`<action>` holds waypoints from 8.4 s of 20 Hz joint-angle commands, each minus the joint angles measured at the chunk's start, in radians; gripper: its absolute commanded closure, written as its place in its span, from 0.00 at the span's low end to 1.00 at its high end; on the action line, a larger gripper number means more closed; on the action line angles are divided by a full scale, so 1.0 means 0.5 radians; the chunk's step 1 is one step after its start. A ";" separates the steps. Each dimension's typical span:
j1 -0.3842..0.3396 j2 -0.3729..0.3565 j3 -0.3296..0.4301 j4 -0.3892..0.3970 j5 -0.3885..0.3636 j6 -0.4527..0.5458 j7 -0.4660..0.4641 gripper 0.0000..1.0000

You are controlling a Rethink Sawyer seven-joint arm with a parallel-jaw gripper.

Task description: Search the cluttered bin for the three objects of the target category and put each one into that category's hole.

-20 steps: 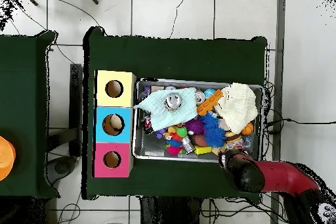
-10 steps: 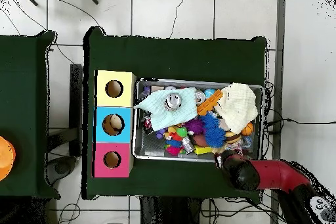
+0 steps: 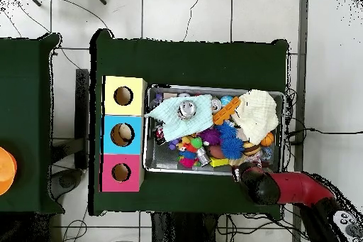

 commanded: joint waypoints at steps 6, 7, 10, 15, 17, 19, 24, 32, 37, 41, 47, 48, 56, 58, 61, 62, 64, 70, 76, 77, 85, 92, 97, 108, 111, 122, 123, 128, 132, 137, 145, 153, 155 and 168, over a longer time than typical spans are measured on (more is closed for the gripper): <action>-0.056 0.067 0.151 -0.199 -0.090 0.057 -0.184 0.00; -0.057 0.066 0.155 -0.196 -0.094 0.049 -0.184 0.00; -0.089 0.065 0.175 -0.165 -0.085 -0.036 -0.118 1.00; -0.048 0.036 0.092 -0.113 -0.142 -0.323 0.105 1.00; 0.096 -0.007 -0.083 -0.107 -0.215 -0.483 0.255 1.00; 0.108 0.013 -0.141 -0.078 -0.175 -0.579 0.335 1.00; 0.016 -0.186 0.013 0.104 -0.035 -0.416 0.188 1.00; 0.008 -0.524 0.178 0.324 0.259 -0.146 0.124 1.00; -0.004 -0.507 0.193 0.323 0.308 -0.127 0.086 1.00; 0.001 -0.482 0.182 0.312 0.315 -0.138 0.075 1.00; 0.063 -0.462 0.122 0.319 0.303 -0.195 0.129 1.00; 0.083 -0.463 0.106 0.320 0.298 -0.205 0.143 1.00; 0.459 -0.563 -0.162 0.322 0.280 -0.225 0.330 1.00; 0.528 -0.660 -0.179 0.368 0.354 -0.164 0.349 1.00; 0.648 -0.779 -0.209 0.417 0.465 -0.069 0.383 1.00; 0.690 -0.793 -0.227 0.424 0.492 -0.059 0.400 1.00; 0.757 -0.776 -0.266 0.421 0.529 -0.074 0.427 1.00; 0.808 -0.574 -0.321 0.389 0.589 -0.261 0.421 1.00; 0.664 -0.504 -0.251 0.391 0.606 -0.300 0.299 1.00; 0.635 -0.491 -0.245 0.401 0.594 -0.317 0.287 1.00; 0.458 -0.405 -0.148 0.415 0.511 -0.520 0.263 0.00; 0.497 -0.368 -0.262 0.415 0.491 -0.650 0.325 0.00; 0.423 -0.412 -0.161 0.435 0.532 -0.526 0.234 0.00; 0.376 -0.356 -0.127 0.407 0.518 -0.473 0.188 0.00; 0.386 -0.347 -0.141 0.395 0.508 -0.465 0.179 0.00; 0.478 -0.259 -0.233 0.326 0.475 -0.484 0.184 0.00; 0.460 -0.224 -0.215 0.314 0.475 -0.481 0.173 0.00; 0.477 -0.050 -0.255 0.229 0.437 -0.562 0.180 0.00; 0.447 -0.046 -0.236 0.229 0.428 -0.543 0.156 0.00; 0.371 -0.113 -0.155 0.261 0.441 -0.438 0.096 0.00; 0.258 -0.261 -0.045 0.347 0.484 -0.307 0.021 0.00; 0.199 -0.318 0.020 0.373 0.489 -0.223 -0.010 0.00; 0.208 -0.317 0.011 0.369 0.475 -0.218 -0.006 0.00; 0.251 -0.223 -0.101 0.320 0.295 -0.613 0.147 1.00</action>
